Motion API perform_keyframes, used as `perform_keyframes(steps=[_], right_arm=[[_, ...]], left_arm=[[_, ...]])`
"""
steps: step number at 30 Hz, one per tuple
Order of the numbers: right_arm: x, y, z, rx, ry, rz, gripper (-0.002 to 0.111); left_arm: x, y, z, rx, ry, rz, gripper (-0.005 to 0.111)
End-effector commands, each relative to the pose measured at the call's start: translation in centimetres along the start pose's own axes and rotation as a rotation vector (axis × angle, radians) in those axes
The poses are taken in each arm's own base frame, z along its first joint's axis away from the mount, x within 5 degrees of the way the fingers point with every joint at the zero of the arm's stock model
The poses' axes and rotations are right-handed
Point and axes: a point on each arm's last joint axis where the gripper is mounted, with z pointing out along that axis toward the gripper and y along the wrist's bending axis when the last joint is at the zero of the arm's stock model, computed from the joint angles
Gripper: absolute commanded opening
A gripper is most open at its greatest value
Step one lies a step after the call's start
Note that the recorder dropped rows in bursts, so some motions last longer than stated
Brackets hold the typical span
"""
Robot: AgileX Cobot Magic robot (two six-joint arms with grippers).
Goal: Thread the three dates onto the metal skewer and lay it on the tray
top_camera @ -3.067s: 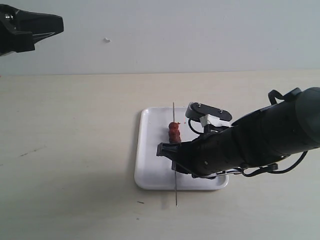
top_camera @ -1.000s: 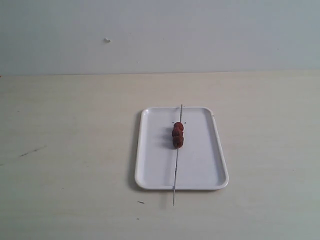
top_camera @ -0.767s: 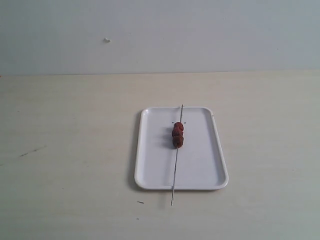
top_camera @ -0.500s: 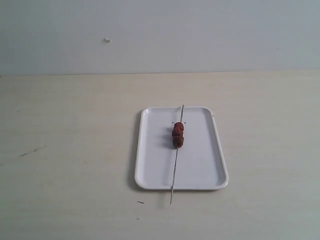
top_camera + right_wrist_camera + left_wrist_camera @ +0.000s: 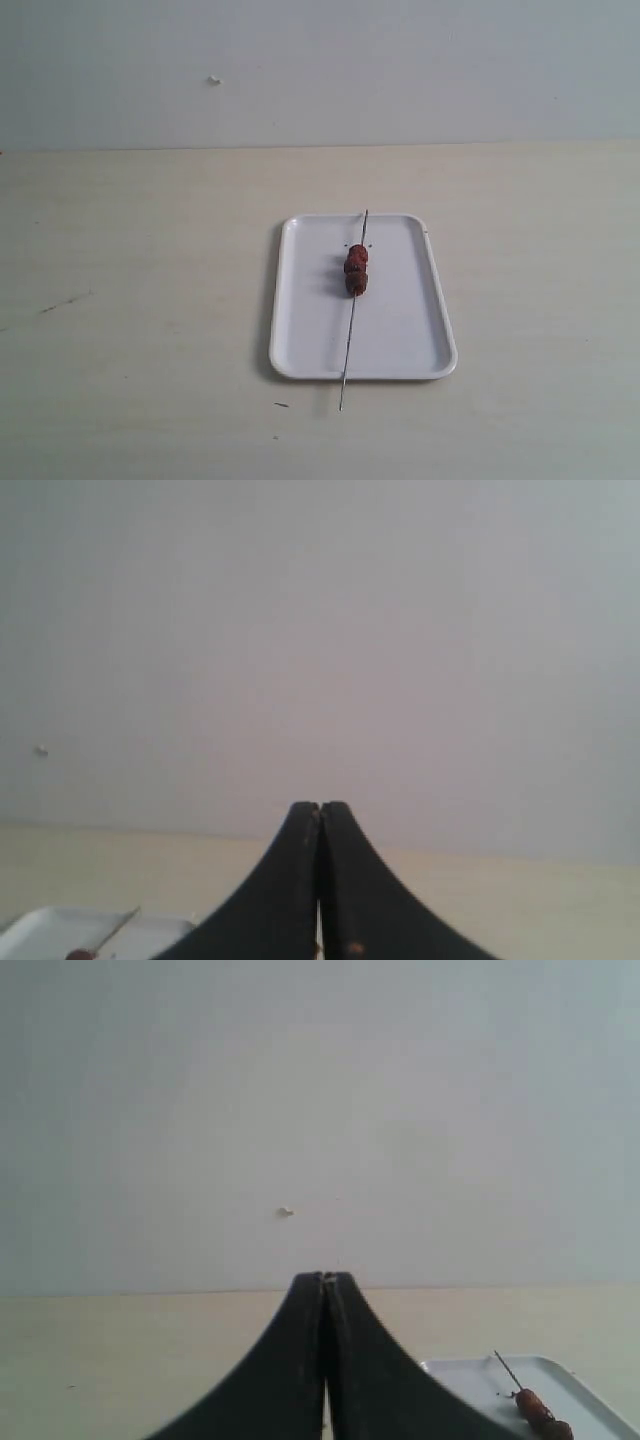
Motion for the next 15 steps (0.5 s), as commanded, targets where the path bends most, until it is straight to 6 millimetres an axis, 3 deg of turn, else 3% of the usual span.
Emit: perform_keyframes(steps=[1, 5, 15], right_arm=[[2.4, -0.1, -0.1, 0.03, 0.106, 0.021, 0.0], [3.9, -0.2, -0.4, 0.058, 0.127, 0.055, 0.0], [4.5, -0.1, -0.9, 0.055, 0.18, 0.059, 0.0]], left_arm=[[0.1, 0.0, -0.1, 0.003, -0.003, -0.002, 0.0], [0.1, 0.0, -0.1, 0.003, -0.003, -0.002, 0.0], [0.1, 0.0, -0.1, 0.003, -0.003, -0.002, 0.0]])
